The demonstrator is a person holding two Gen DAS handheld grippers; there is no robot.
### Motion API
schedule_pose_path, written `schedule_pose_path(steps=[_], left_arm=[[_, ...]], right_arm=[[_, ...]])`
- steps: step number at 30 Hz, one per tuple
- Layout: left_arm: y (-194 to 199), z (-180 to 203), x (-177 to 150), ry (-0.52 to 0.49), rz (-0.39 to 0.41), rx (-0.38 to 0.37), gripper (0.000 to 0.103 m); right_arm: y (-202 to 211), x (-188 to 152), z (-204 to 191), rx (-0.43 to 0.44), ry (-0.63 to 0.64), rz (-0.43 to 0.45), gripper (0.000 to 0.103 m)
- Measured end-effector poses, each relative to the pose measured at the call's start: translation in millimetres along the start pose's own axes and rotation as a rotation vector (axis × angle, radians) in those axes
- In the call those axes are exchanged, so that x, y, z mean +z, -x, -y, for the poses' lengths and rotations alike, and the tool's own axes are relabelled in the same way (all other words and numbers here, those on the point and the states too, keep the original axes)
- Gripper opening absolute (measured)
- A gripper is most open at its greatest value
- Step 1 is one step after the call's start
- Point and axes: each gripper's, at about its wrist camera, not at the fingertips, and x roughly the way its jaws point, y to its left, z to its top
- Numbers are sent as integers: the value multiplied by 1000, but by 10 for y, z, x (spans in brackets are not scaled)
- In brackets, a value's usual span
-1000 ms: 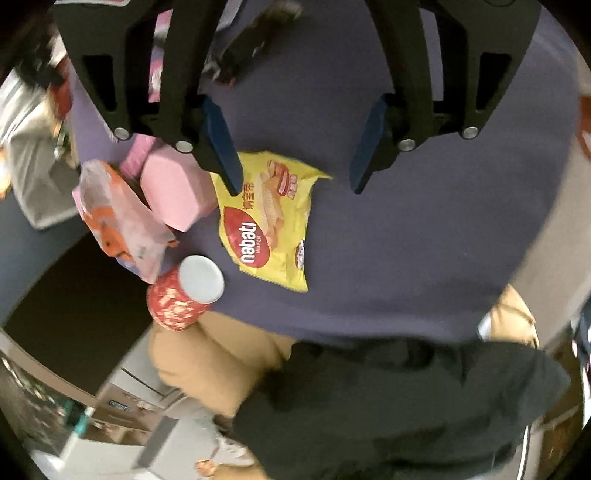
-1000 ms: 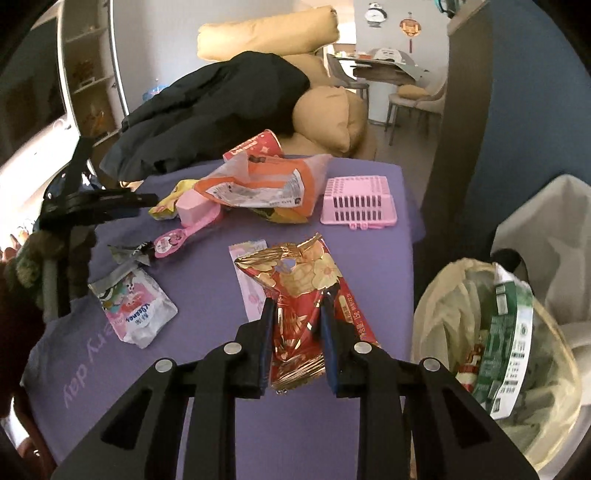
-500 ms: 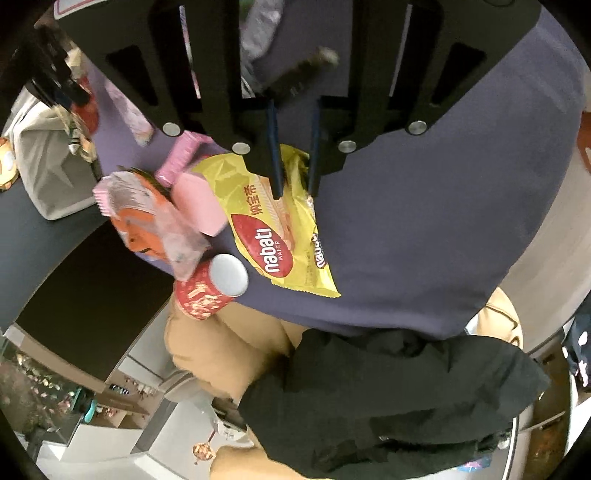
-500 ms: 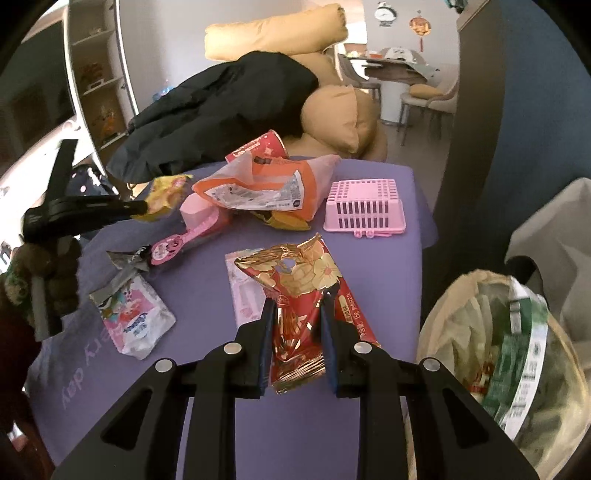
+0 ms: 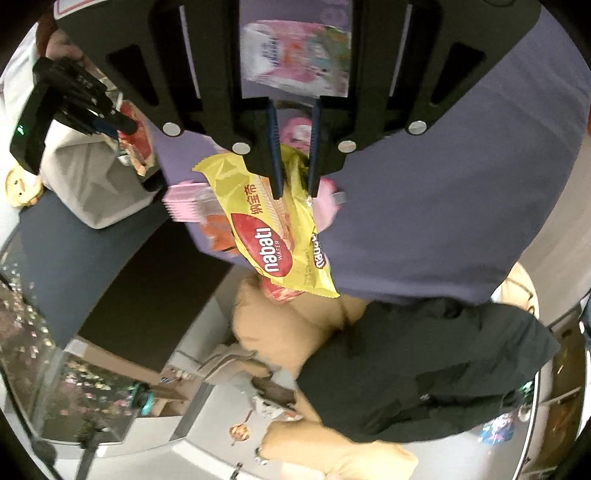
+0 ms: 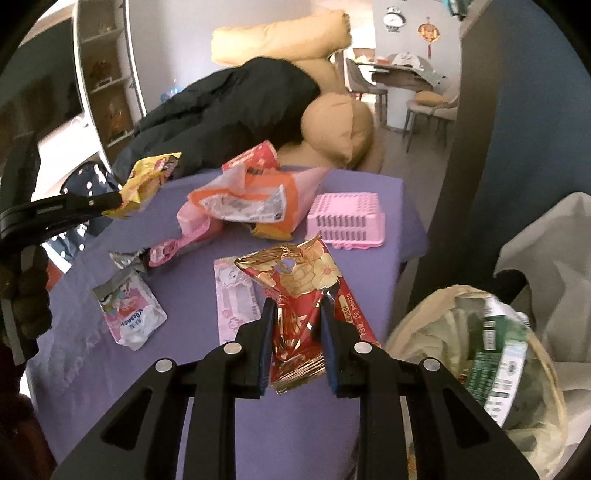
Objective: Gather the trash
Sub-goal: 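Carry both wrappers to the bin and release them from both tools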
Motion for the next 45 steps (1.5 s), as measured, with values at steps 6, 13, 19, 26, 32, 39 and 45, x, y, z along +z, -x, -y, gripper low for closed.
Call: schedule_pose_path(steps=[6,13,19,26,32,39,45], left_arm=[[185,375,-7,-30,23,-49,13],[141,1047,-113,-91,-3,-150,13],[-46,1654,-360,-157,-60,-233,13],[-456,2312,-650,-274,-198,-297,13],[-936,2737,-1052,-427,-337,-250,13],[-1335,2912,-1383,-488,-446,-219,13],[-1372,2941,-1429,-503,-450,-209,15]], right_arm=[[378,78,179,-33,4,89,23],[855,41,569,-95,-38,175,23],[1248,-106,943,-163,-32,234,23],[1548,-270,1376,-202,-94,282,23],[1536,-367,1577,-215,-121,275,23],[1408,-497,1615,-209,-132,241,23],[1340,-529,1667,-189,-158,231,23]])
